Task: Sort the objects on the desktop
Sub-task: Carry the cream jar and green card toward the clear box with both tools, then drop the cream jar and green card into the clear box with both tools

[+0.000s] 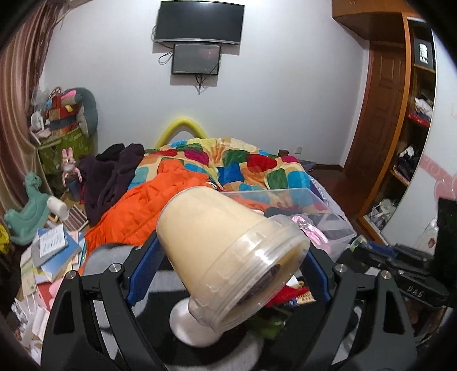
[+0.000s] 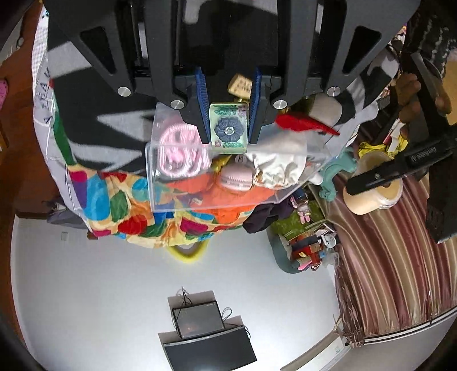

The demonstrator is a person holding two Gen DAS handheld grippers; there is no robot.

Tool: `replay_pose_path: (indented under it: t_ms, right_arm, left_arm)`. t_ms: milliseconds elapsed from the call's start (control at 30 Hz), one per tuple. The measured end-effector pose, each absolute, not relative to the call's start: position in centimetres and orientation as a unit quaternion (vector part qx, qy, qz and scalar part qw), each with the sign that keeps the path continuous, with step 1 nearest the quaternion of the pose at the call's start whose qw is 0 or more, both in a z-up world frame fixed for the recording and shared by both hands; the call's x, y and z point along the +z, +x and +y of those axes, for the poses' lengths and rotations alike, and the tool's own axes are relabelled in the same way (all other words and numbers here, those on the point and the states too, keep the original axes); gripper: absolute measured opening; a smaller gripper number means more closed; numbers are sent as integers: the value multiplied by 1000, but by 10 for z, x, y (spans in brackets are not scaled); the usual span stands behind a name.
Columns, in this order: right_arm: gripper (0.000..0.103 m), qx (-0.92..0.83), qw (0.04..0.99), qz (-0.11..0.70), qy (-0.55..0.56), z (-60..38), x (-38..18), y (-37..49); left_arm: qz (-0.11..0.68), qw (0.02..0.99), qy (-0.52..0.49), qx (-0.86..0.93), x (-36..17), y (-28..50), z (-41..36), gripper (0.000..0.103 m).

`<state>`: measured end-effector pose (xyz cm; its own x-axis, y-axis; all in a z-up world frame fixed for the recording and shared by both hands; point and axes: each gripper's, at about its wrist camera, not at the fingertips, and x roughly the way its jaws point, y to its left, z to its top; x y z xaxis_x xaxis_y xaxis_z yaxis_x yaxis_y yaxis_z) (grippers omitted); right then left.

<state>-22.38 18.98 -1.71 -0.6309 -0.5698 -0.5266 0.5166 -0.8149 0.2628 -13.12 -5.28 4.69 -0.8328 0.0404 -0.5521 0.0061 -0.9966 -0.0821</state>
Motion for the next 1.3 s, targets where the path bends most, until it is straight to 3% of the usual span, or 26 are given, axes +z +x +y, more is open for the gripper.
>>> replay_pose_path:
  t_ms: [567, 1300]
  right_arm:
    - [22, -908, 276, -15, 314, 160, -25, -273]
    - [23, -909, 266, 28, 320, 139, -44, -281]
  left_arm:
    - [-68, 30, -348, 934, 5, -204, -40, 89]
    - [-17, 29, -324, 945, -11, -197, -19, 85]
